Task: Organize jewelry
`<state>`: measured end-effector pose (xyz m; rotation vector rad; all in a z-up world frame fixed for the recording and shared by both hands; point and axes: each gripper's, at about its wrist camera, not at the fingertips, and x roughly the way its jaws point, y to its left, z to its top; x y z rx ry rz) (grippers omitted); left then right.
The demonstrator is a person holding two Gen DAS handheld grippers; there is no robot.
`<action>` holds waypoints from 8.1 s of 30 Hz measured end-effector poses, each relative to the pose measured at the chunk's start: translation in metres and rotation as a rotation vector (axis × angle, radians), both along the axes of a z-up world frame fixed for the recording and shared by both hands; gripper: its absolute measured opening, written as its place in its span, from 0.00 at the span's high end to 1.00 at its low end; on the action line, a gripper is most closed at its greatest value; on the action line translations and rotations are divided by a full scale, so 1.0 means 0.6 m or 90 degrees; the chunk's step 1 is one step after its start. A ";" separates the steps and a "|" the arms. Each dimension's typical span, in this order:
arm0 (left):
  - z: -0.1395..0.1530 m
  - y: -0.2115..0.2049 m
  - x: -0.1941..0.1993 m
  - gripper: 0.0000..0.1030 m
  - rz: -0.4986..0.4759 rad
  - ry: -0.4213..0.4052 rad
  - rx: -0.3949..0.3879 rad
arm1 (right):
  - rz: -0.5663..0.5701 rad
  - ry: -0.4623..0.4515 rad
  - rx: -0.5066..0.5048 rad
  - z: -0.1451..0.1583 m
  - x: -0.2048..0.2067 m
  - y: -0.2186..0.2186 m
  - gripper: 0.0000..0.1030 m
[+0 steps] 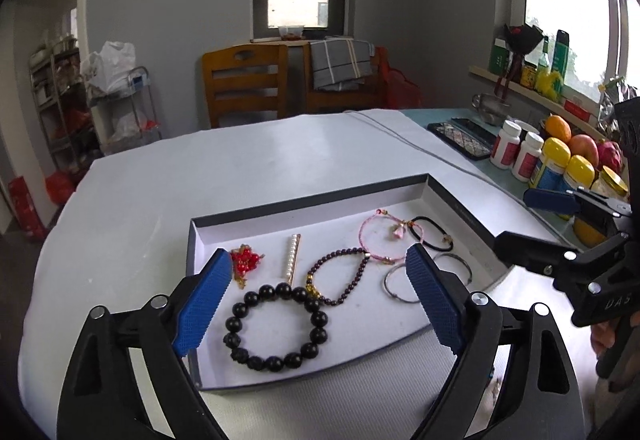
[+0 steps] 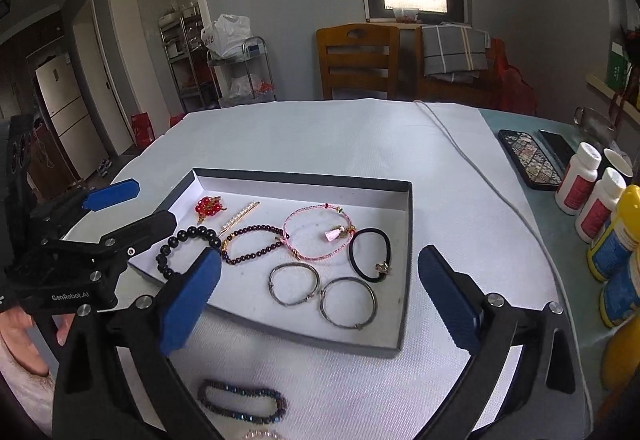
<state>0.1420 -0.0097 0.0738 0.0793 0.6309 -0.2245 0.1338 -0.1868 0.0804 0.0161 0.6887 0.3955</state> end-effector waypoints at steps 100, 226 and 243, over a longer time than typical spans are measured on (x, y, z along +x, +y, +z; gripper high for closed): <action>0.054 -0.049 -0.047 0.93 -0.112 -0.050 0.098 | 0.108 -0.058 -0.079 0.055 -0.051 0.041 0.61; -0.080 0.032 -0.085 0.03 0.061 0.004 0.058 | -0.054 -0.010 -0.066 -0.092 -0.054 0.034 0.05; -0.081 0.034 -0.085 0.03 0.063 0.005 0.055 | -0.052 -0.008 -0.067 -0.092 -0.053 0.034 0.05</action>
